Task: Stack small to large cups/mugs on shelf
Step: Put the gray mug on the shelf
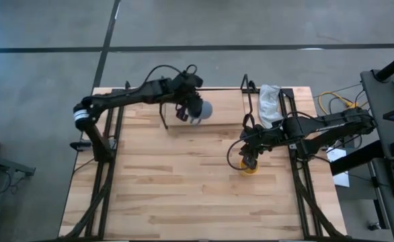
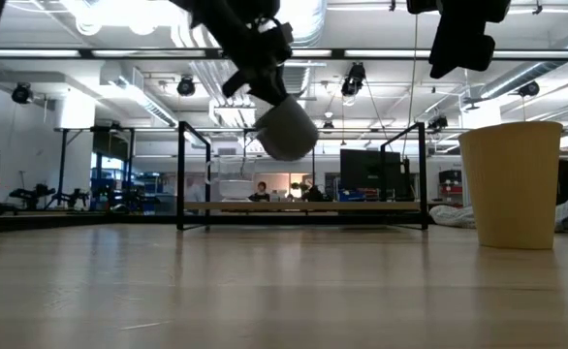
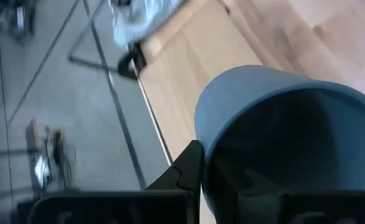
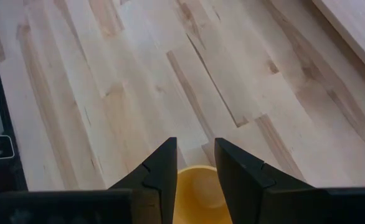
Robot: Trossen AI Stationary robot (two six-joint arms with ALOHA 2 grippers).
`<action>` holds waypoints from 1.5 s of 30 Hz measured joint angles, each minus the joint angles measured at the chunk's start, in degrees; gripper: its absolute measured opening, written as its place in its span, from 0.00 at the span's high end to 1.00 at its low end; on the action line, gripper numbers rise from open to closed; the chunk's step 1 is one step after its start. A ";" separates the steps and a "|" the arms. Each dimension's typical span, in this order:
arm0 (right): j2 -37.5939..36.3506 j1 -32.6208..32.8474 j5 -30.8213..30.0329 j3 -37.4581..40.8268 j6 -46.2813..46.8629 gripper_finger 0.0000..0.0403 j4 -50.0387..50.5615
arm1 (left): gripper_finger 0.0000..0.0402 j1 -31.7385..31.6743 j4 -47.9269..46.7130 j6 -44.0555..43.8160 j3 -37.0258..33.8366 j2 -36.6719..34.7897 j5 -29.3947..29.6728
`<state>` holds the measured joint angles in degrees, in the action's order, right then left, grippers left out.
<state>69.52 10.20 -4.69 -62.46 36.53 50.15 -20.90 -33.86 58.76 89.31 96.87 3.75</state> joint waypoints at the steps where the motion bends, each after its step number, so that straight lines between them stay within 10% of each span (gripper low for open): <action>1: 0.00 -0.09 0.00 0.00 -0.02 0.75 0.02 | 1.00 -0.25 0.58 1.04 1.24 0.98 -1.18; 17: 0.00 -0.09 -0.53 0.00 -0.55 0.75 0.07 | 1.00 -2.39 -9.25 13.80 21.88 19.30 0.97; 45: 0.00 -0.09 -1.46 0.07 -1.52 0.75 -0.01 | 1.00 -3.92 -16.16 9.07 21.12 19.24 0.85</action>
<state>69.52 10.11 -6.15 -62.39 35.01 50.15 -24.82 -50.02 67.83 110.43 116.11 4.60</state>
